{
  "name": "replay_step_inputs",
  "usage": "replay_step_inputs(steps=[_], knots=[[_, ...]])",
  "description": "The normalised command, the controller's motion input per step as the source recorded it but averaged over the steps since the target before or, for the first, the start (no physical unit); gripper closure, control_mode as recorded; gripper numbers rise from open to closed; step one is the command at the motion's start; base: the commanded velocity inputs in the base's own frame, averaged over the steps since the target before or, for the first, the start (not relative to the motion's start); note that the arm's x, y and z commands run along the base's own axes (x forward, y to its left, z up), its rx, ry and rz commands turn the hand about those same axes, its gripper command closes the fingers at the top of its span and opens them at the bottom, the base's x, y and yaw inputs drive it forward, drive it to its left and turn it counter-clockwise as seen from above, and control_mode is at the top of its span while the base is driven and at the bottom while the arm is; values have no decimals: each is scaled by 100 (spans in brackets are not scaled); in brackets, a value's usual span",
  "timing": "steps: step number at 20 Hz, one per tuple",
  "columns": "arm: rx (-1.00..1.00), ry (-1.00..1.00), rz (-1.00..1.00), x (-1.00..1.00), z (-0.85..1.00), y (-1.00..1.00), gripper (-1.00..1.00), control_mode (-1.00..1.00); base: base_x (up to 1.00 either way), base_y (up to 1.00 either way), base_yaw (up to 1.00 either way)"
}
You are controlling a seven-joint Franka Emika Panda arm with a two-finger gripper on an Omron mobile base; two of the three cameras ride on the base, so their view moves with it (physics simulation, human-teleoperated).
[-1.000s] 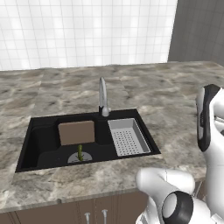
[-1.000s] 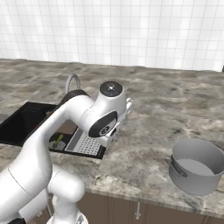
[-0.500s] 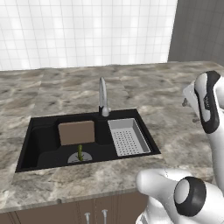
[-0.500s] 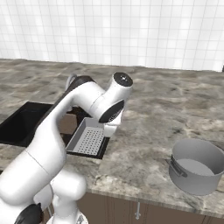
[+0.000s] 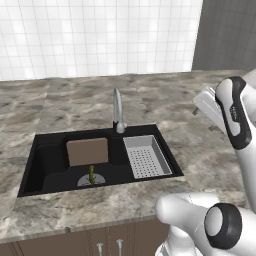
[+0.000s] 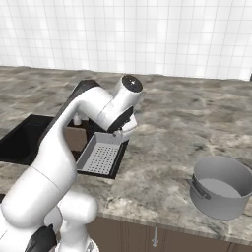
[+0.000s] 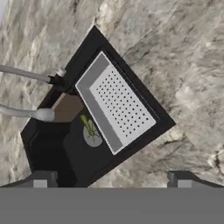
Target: Dump the squash from the pot into the sink. Then turn on the water and wash the squash. Then turn off the water and put the squash back in the pot.
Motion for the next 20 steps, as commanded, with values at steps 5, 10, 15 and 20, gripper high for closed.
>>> replay_step_inputs(steps=[5,10,15,20], knots=[[-21,-60,46,14,-12,37,-100,-100,0,0,0],[-12,-36,38,61,-10,37,-100,-100,0,0,0],[-10,-5,36,82,0,22,-100,-100,0,0,0],[-9,3,25,77,0,5,-100,-100,0,0,0]])
